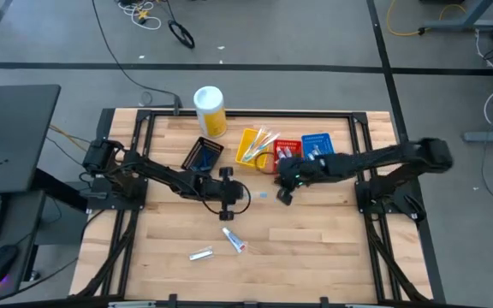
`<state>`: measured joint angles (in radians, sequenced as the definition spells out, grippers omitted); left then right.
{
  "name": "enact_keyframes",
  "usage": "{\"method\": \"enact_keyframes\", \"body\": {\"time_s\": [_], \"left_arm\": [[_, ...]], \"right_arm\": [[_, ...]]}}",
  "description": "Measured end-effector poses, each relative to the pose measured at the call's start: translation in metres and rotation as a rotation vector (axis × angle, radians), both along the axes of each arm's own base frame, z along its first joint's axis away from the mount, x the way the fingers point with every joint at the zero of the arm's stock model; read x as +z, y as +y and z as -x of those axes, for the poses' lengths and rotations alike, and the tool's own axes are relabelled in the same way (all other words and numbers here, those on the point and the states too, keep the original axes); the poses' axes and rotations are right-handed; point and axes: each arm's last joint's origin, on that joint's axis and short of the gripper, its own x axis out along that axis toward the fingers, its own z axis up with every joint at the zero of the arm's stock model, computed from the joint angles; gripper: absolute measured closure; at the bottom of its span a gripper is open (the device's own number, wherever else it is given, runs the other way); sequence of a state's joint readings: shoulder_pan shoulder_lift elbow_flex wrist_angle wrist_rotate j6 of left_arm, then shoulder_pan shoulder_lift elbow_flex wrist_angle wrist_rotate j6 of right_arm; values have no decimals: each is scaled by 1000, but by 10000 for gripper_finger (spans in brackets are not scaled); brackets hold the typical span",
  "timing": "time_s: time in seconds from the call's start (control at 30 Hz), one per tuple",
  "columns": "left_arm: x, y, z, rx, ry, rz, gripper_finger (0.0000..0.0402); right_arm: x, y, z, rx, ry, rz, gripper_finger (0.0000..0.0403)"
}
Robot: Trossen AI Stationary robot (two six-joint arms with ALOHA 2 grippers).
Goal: Pick & Place Travel size toiletries
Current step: Put the blue toothbrush into the yellow bin
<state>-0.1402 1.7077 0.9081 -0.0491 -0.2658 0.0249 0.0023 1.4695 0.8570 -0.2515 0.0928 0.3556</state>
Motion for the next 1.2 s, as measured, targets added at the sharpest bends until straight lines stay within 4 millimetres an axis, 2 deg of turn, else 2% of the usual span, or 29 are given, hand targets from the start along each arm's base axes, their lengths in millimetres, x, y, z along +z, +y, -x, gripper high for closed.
{"method": "enact_keyframes", "body": {"time_s": [0.17, 0.27, 0.37, 0.5, 0.63, 0.73, 0.93, 1.1, 1.2], "left_arm": [[8, 13, -1, 220, -83, -173, 368], [20, 27, -5, 353, -203, -174, 368], [38, 50, -16, 500, -440, -79, 372], [46, 89, -25, 512, -633, 112, 370], [36, 123, -28, 528, -677, 146, 370], [26, 138, -33, 554, -684, 200, 372], [-17, 141, -36, 606, -552, 310, 368], [-38, 142, -36, 665, -490, 293, 370], [-43, 143, -36, 707, -475, 261, 366]], "right_arm": [[32, -12, 39, -138, 67, 210, 322], [51, -16, 57, -205, 33, 283, 322], [64, -19, 66, -265, -33, 306, 322], [71, -22, 71, -317, -77, 338, 322], [71, -21, 71, -293, -61, 356, 322], [70, -22, 69, -277, -49, 374, 322], [69, -25, 68, -273, -43, 387, 322], [68, -24, 68, -270, -38, 388, 322], [68, -25, 68, -271, -39, 387, 322]]}}
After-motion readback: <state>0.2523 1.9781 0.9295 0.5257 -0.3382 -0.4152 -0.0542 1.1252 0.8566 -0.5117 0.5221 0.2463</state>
